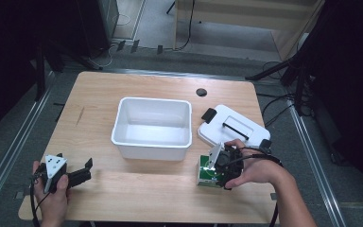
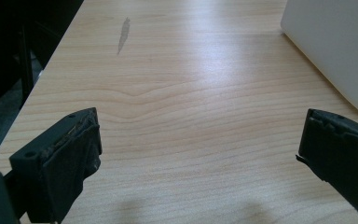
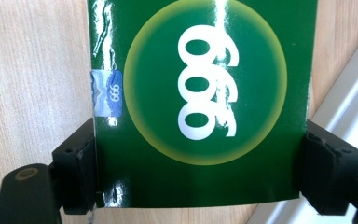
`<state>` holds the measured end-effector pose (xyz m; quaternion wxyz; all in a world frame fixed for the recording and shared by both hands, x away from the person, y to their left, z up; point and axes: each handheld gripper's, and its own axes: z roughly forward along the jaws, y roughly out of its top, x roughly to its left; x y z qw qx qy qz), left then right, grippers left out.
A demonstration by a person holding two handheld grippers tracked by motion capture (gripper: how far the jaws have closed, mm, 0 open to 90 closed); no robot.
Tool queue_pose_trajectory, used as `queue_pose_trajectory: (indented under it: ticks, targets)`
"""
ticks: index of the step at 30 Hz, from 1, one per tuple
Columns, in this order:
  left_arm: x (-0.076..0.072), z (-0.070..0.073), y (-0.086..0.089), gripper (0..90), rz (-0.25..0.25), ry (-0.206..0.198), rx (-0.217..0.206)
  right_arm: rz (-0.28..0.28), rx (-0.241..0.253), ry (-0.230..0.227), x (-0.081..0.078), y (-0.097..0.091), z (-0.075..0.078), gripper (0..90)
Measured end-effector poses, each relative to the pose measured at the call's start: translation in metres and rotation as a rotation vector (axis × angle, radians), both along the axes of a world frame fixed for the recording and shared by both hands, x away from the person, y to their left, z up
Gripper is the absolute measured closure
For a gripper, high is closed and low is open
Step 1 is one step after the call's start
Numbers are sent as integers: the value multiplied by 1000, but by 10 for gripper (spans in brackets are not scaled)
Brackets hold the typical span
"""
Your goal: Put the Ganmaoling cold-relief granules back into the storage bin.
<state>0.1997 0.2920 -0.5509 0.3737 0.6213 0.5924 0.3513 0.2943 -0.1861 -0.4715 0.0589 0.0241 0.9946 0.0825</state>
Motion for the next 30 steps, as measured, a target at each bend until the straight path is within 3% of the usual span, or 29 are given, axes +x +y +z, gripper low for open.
queue_pose_trajectory:
  ticks: [6, 9, 30]
  targets:
    - [0, 0, 0, 0, 0, 0, 0, 13, 7, 35, -1, 1, 2, 161]
    - [0, 0, 0, 0, 0, 0, 0, 25, 10, 12, -1, 2, 5, 162]
    - [0, 0, 0, 0, 6, -4, -1, 21, 62, -8, 6, 3, 47, 161]
